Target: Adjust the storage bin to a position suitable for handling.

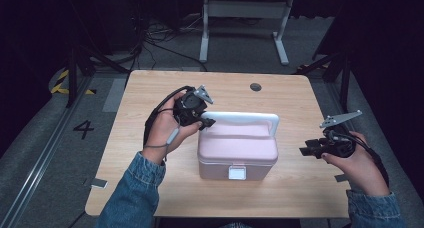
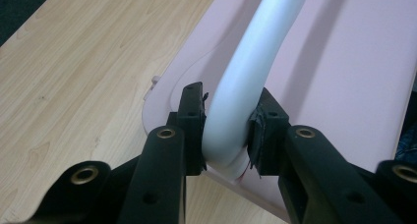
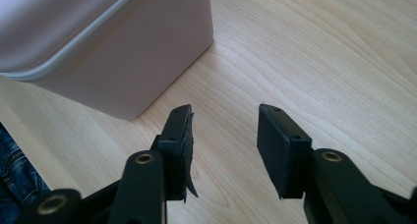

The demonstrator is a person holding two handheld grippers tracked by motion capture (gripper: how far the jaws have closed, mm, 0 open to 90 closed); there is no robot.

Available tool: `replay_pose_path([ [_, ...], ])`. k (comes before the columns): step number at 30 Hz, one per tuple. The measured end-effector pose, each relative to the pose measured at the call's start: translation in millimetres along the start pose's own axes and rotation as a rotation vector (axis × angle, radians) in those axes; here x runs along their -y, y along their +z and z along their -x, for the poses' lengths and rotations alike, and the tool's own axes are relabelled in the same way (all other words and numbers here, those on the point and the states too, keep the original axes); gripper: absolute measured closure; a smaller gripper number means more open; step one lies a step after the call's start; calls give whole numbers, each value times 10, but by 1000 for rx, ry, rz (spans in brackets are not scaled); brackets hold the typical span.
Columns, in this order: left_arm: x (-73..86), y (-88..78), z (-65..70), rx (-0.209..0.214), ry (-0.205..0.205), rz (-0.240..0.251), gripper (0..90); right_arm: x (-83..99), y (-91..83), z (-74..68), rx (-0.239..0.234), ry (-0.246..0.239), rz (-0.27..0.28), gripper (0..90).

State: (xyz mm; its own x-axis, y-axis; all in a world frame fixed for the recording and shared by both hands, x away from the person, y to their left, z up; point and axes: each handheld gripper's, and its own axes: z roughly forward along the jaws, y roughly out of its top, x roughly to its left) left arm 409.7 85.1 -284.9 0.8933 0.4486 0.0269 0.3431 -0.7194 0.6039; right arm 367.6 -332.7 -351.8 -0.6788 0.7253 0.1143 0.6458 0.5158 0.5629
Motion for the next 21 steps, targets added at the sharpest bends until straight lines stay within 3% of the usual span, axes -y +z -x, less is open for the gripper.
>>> replay_pose_path([
  [7,-61,-82,-57,19,-23,25,717,2,-15,4,12,-13,12,523],
  [13,-131,-117,-94,5,-32,24,712,3,-48,-1,9,-16,29,524],
  [21,-182,-131,-207,21,-66,48,706,-5,-79,-17,-3,-25,54,548],
])
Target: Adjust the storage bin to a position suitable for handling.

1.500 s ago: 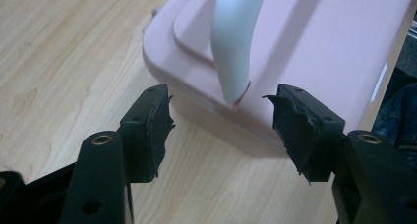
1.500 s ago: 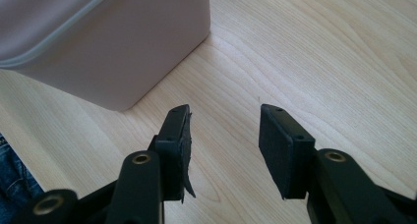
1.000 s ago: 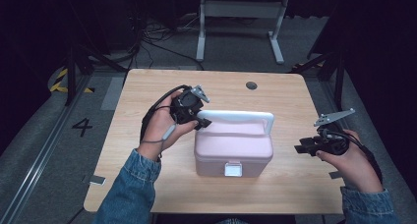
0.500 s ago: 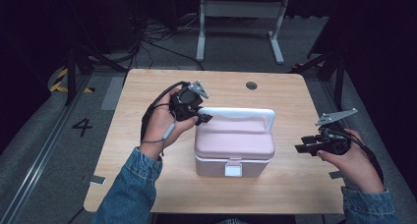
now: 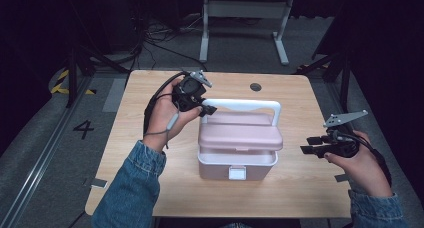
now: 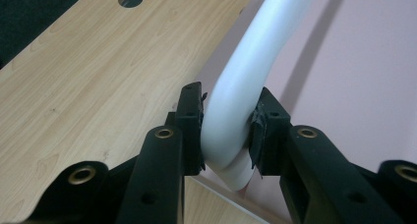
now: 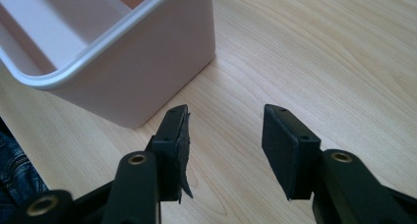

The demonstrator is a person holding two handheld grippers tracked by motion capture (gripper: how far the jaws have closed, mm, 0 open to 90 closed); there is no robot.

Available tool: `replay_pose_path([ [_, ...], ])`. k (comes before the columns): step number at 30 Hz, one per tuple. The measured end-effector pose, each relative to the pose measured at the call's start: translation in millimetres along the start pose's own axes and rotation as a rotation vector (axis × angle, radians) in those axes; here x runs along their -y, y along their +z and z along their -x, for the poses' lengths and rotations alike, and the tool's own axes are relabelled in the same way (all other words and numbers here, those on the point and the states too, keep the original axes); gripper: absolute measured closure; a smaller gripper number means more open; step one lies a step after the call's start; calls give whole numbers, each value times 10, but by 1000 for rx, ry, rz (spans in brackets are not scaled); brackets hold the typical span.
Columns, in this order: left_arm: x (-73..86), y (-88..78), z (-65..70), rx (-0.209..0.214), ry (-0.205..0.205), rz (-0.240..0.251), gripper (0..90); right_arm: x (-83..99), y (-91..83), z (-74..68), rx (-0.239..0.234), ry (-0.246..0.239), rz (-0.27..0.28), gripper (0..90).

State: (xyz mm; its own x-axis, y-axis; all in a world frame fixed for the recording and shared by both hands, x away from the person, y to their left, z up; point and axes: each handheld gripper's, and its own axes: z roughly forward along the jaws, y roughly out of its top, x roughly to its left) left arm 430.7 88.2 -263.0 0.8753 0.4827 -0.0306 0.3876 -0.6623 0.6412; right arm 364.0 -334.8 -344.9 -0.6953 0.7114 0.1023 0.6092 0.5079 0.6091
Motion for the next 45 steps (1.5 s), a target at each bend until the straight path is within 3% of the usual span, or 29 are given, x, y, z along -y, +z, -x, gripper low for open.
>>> replay_pose_path([
  [5,-22,5,-70,5,-32,20,702,-12,-24,-20,-9,-5,18,562],
  [15,-94,4,-134,-49,-70,46,686,-55,-88,-105,-30,-30,80,604],
  [21,-120,10,-154,-73,-84,56,680,-77,-82,-181,-64,-58,121,678],
  [25,-115,22,-196,-66,-99,69,679,-95,-70,-232,-78,-91,146,739],
  [28,-110,26,-209,-59,-109,76,678,-113,-65,-274,-103,-126,200,791],
  [35,-107,29,-211,-63,-106,82,678,-136,-91,-319,-161,-158,334,900],
  [41,-96,35,-239,-54,-119,97,678,-173,-34,-370,-218,-174,427,900],
  [45,-104,46,-275,-49,-129,106,677,-212,45,-405,-213,-191,453,900],
])
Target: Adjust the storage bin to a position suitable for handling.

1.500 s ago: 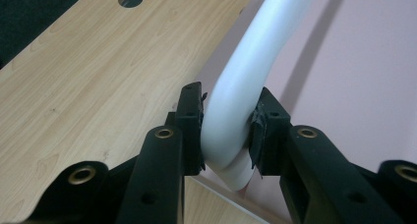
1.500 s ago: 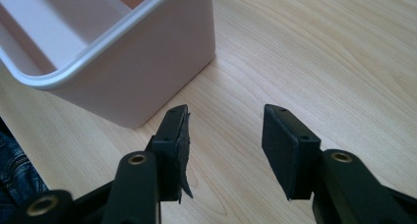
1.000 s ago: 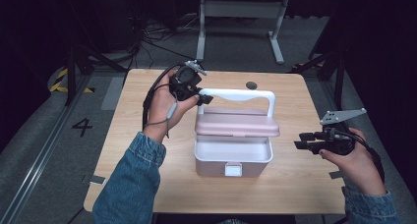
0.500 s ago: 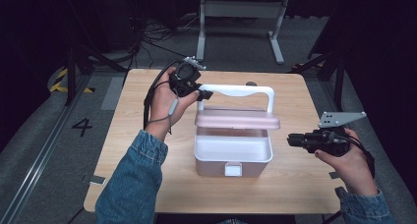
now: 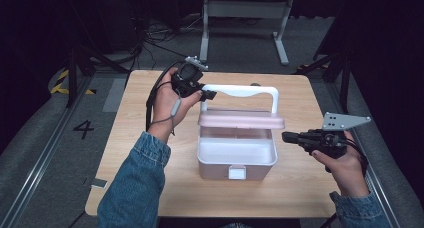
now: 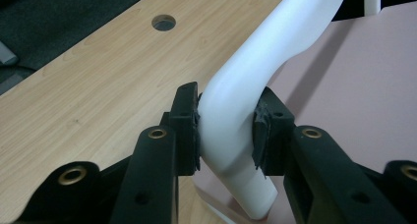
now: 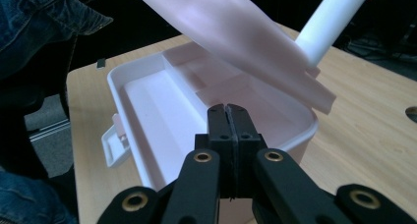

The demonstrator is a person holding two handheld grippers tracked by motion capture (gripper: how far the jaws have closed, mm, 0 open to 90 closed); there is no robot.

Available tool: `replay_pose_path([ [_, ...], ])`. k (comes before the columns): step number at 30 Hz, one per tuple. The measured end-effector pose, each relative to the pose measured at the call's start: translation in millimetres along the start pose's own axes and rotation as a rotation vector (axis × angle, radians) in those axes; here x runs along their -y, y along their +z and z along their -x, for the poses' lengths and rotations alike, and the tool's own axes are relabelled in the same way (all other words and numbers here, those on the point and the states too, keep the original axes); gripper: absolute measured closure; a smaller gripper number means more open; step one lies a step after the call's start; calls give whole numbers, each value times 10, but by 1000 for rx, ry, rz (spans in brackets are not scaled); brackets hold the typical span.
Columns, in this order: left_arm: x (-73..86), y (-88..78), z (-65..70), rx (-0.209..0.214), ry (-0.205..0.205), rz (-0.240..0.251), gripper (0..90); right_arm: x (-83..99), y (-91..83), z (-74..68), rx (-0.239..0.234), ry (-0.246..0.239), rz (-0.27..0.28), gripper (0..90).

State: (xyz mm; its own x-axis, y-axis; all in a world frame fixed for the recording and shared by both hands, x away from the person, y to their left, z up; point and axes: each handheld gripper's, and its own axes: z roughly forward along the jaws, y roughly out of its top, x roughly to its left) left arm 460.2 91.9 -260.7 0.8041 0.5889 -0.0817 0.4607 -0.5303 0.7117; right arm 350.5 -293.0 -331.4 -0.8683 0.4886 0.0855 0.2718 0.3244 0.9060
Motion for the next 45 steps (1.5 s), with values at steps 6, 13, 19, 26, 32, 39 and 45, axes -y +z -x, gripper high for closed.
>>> replay_pose_path([
  [6,-8,16,-20,-2,-11,9,674,-37,86,22,16,3,67,900],
  [13,5,12,-12,-4,-17,13,673,-43,142,52,13,33,104,900],
  [19,26,-23,-21,-16,-4,20,590,-43,161,54,13,35,110,900],
  [26,118,-156,-35,-31,27,17,440,-44,168,53,17,35,100,900],
  [32,279,-284,9,-76,88,-25,390,-55,172,46,26,34,93,900],
  [39,574,-483,59,-93,111,-4,382,-82,180,53,39,42,97,900],
  [45,741,-542,155,-66,141,-4,385,-109,184,80,47,52,113,900],
])
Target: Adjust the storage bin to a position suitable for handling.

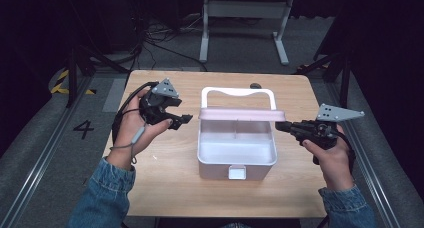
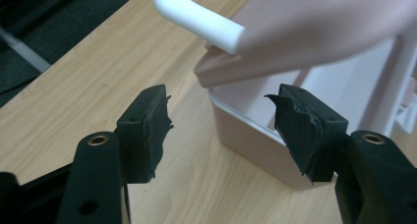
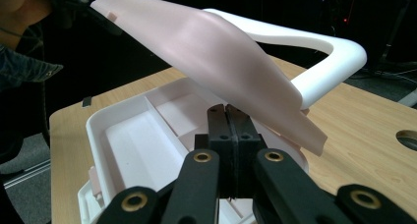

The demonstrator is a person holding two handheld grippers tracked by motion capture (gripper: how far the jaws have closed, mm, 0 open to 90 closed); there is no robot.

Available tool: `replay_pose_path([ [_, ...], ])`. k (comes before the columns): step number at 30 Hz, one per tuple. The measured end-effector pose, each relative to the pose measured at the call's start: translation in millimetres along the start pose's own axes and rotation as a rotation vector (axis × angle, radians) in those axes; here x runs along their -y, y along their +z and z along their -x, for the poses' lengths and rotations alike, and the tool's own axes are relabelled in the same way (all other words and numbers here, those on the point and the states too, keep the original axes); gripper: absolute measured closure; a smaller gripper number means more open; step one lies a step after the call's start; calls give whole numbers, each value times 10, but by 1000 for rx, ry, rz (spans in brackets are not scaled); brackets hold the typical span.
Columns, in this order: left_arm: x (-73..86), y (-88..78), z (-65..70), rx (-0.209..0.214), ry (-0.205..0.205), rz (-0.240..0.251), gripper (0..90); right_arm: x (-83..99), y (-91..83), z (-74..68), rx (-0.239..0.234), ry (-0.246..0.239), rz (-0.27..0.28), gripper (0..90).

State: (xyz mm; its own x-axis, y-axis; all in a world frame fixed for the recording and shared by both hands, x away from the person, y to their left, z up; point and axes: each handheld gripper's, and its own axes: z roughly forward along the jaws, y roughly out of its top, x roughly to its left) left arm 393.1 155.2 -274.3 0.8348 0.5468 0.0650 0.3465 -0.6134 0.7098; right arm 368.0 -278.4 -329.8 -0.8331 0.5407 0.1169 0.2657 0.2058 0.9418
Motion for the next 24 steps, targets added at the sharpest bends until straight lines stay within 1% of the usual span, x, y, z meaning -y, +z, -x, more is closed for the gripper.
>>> replay_pose_path([
  [2,36,-5,29,3,8,5,383,-14,6,9,2,1,2,900],
  [6,84,68,77,27,30,43,336,-41,17,19,12,2,8,900],
  [8,93,120,107,21,38,63,327,-43,23,26,10,8,17,900],
  [9,96,147,118,16,48,85,326,-45,22,28,12,8,17,900],
  [11,98,200,139,18,48,125,319,-49,21,31,12,10,19,900],
  [14,72,258,158,25,44,131,316,-50,21,30,4,16,21,899],
  [17,41,282,163,35,46,143,317,-47,22,30,-2,17,21,897],
  [19,5,317,160,49,30,168,317,-47,22,34,-5,20,24,896],
  [21,-18,347,153,50,16,184,316,-47,22,34,-6,22,24,894],
  [24,-46,390,139,51,12,202,315,-48,20,36,-10,30,30,889],
])
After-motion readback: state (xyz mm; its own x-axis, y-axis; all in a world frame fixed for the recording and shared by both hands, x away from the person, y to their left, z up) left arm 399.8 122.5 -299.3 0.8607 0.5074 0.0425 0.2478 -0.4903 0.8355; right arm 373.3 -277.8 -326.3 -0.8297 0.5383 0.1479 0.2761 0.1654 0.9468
